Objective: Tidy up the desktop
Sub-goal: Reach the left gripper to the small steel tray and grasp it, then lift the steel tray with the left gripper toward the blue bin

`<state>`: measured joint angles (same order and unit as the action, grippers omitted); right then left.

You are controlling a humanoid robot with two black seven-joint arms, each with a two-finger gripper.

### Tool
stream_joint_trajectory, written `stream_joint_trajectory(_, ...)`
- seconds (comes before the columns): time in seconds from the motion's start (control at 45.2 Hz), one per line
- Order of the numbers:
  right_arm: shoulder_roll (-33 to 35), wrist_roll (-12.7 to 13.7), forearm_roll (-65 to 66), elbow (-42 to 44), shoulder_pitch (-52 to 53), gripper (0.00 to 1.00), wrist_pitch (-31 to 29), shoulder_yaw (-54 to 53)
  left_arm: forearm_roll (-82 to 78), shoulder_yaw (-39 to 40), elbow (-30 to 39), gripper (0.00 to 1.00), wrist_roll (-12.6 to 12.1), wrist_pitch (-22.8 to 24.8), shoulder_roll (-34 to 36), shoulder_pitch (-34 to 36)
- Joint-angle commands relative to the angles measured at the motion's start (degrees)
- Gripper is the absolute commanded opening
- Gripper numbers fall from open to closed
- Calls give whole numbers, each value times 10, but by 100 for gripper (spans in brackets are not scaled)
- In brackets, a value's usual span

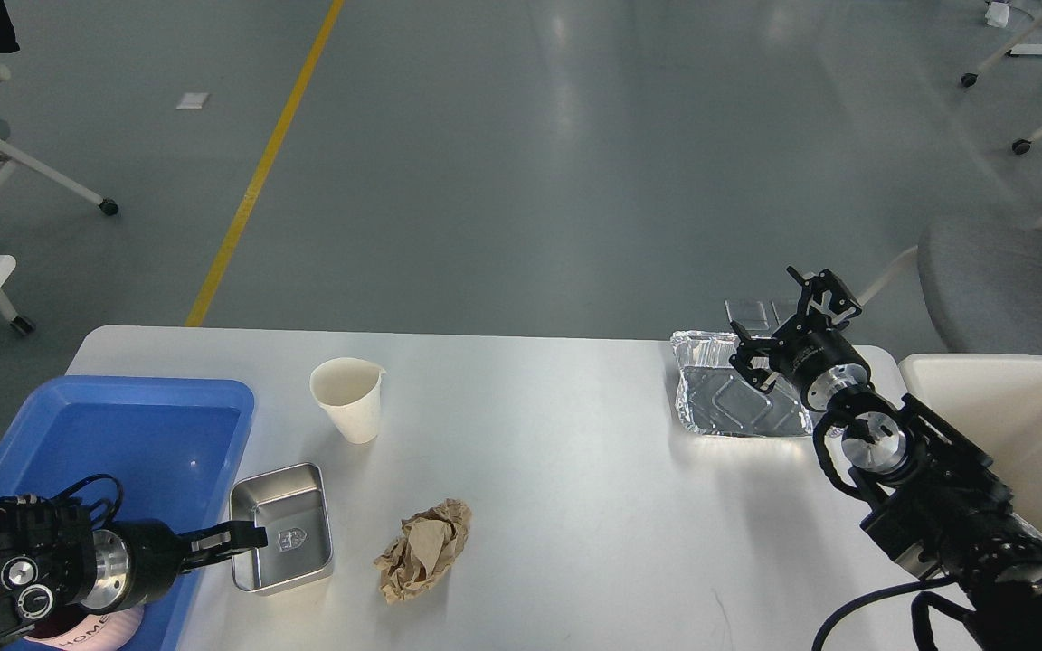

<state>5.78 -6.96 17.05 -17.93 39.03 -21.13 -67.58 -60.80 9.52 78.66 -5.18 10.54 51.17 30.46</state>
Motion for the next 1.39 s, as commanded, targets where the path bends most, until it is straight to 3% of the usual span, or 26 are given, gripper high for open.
stream_joint_trajectory(0.0,0,-1,1,0,0,100,0,0,1,-2,0,44,3,1,2,-5)
stream_joint_trajectory(0.73,8,0,0,1,-5,100,0,1,2,-8,-6,1,11,7,-3,-14)
stream_joint_trajectory(0.995,17,0,0,1,-8,100,0,1,1,-8,-5,0,16,9,-2,-10)
stream_joint_trajectory(1.084,17,0,0,1,-8,100,0,1,-2,-7,-2,0,33,16,6,-8)
stream_joint_trajectory(1.371,14,0,0,0,-8,100,-1,1,-4,29,63,0,65,131,103,18)
